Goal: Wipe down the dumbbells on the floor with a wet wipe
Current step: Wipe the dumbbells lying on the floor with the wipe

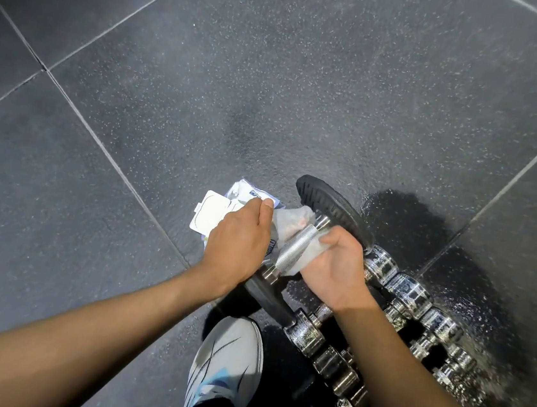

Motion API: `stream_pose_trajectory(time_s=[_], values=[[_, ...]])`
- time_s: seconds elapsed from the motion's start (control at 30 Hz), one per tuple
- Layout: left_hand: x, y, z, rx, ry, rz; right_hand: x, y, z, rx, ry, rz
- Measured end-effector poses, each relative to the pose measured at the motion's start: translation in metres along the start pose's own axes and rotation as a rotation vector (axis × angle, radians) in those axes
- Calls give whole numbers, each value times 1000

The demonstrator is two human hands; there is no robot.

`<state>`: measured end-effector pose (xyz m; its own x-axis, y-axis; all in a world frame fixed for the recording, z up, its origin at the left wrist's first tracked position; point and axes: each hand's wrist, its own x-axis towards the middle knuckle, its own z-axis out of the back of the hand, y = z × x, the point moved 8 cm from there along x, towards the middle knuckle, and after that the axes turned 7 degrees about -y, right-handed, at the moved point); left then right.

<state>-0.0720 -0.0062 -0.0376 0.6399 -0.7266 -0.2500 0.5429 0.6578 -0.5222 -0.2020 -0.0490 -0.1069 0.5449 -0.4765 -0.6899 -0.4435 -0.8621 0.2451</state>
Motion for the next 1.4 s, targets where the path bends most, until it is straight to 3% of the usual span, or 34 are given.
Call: stream_pose_trajectory(time_s=[0.17,0.4,0.7,1.13,1.27,1.4], values=[[2,-1,0,-6,2,11,4,-7,3,9,-45,-60],[1,2,-1,-11,-5,9,-38,-7,-7,-39,-23,2],[1,1,-1,-3,-8,9,-47,-15,-6,-51,-177,4],[2,2,-1,-8,3,23,-18,-12,3,66,-60,-19],[0,0,-1,-5,7,13,-41,-16,9,-64,-115,17],[1,1,-1,-3,5,6,-66,-13,20,-253,-282,128]])
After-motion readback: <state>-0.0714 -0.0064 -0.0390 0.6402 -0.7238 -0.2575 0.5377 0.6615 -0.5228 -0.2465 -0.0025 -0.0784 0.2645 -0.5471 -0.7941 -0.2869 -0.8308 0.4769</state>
